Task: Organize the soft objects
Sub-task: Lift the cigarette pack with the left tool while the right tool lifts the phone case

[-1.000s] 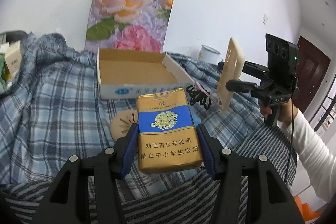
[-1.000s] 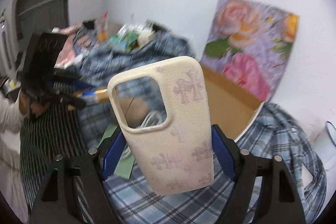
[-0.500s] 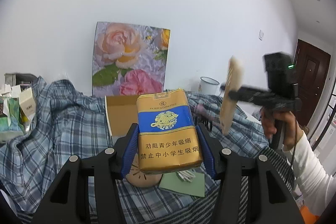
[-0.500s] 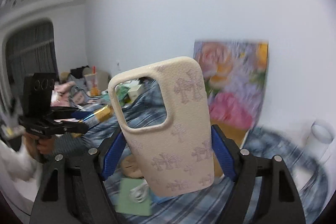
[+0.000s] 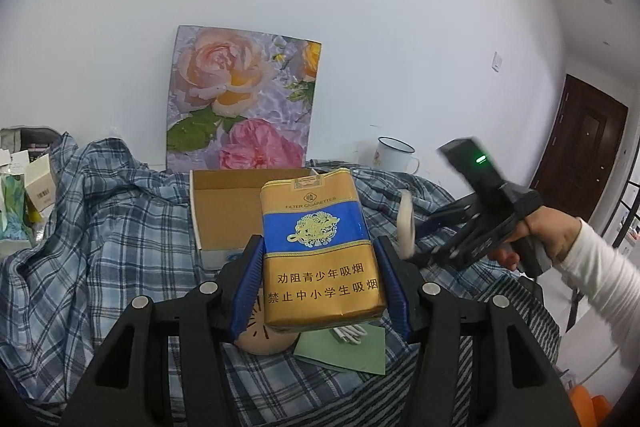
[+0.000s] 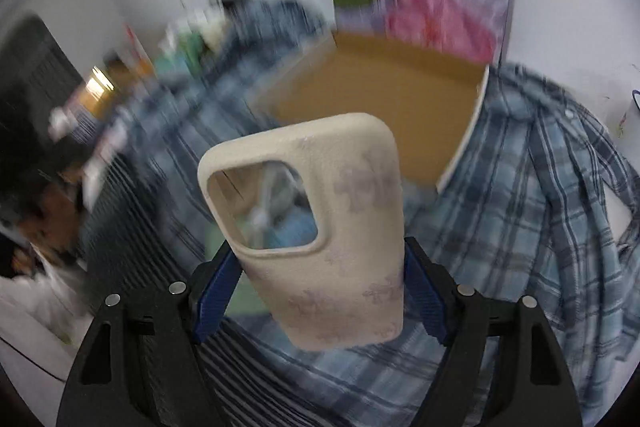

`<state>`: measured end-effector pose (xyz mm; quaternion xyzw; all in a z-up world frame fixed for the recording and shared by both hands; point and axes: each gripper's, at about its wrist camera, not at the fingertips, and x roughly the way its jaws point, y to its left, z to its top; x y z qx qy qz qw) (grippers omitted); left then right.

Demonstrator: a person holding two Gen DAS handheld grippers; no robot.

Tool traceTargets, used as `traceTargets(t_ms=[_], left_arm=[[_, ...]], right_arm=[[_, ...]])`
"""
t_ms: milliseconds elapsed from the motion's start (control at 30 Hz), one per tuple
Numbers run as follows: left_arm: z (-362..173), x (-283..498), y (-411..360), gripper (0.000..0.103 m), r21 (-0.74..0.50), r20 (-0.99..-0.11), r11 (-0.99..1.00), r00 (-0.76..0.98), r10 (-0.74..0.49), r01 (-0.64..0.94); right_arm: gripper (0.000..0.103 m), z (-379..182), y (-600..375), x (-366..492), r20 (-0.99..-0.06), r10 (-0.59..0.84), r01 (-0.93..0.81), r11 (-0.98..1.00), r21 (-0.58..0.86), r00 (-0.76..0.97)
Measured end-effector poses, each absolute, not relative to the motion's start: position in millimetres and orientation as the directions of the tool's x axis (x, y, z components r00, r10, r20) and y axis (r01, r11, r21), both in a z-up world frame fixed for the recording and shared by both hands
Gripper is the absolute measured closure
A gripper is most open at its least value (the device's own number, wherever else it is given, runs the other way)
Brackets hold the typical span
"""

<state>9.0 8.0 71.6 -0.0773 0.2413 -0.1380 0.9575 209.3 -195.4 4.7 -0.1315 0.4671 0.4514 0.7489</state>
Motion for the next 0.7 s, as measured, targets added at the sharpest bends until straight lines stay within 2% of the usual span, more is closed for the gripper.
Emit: traceTargets(t_ms=[67,300,700], left_arm=[[69.3,10.4,6.7,0.046,-0.223,-0.439,0.946,0.843,-0.312,0.234],[58.6,15.4,11.3,0.046,-0.236,-0.456,0.943,0.83,-0.32,0.234],[48.0,21.8,18.4,0.046,-0.252,-0.48,0.941,0.815,-0.325,0.226]], right_arm=[[0.027,-9.0,-187.0,211.8,-0.859,0.502,-0.802,0.553,0.226,0.104],[0.028,-51.8,-179.0,224.6,-0.912,0.411,-0.765,0.585,0.269,-0.006],[0.028,-52.1,-230.0,209.7,-0.89,0.453,-0.708,0.609,0.358,-0.06]])
